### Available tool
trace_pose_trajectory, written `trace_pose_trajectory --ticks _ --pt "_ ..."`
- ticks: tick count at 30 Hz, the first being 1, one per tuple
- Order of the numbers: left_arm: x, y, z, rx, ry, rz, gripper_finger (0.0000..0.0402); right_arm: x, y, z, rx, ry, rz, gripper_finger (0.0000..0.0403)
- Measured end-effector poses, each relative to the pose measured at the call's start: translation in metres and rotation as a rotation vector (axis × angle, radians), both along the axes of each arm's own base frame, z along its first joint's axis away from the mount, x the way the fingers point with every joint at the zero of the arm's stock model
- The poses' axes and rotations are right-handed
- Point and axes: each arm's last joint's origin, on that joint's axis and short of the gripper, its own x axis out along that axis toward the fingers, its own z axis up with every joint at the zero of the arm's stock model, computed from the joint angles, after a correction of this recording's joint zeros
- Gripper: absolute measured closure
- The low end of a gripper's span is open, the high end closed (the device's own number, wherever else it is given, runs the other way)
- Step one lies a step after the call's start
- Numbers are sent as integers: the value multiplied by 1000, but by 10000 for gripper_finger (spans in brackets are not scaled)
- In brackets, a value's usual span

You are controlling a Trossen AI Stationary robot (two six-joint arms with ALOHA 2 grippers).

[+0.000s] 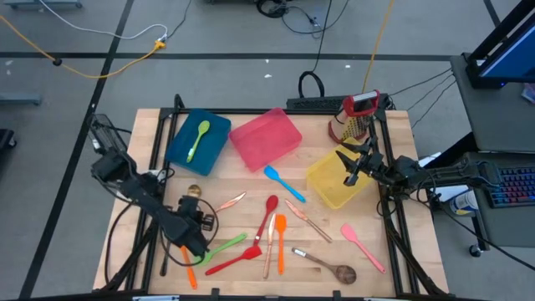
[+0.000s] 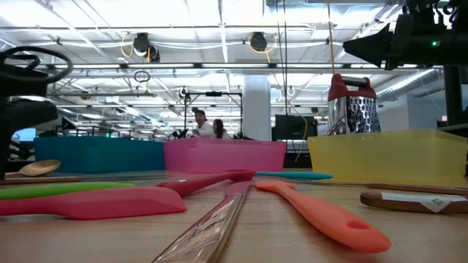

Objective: Pick & Place Kitchen Items
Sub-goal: Put the gold spoon into the blue bin

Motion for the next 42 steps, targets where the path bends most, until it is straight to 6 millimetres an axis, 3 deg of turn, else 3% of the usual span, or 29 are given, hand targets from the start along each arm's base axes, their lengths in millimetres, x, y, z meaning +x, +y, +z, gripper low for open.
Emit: trace_pose_trajectory --ticks 11,25,28,34,42 --pt "-8 -7 -22 139 -118 92 287 0 0 1 -2 -12 0 261" --pt "-14 -10 -50 312 -122 -1 287 0 0 1 -1 -15 0 261" --pt "-15 -9 -54 344 -112 -17 306 0 0 1 0 -16 0 261" --pt "-16 -9 -58 378 -115 -63 386 0 0 1 0 -16 0 261" --pt "-7 -9 -42 336 -108 -25 390 0 0 1 0 -16 1 261"
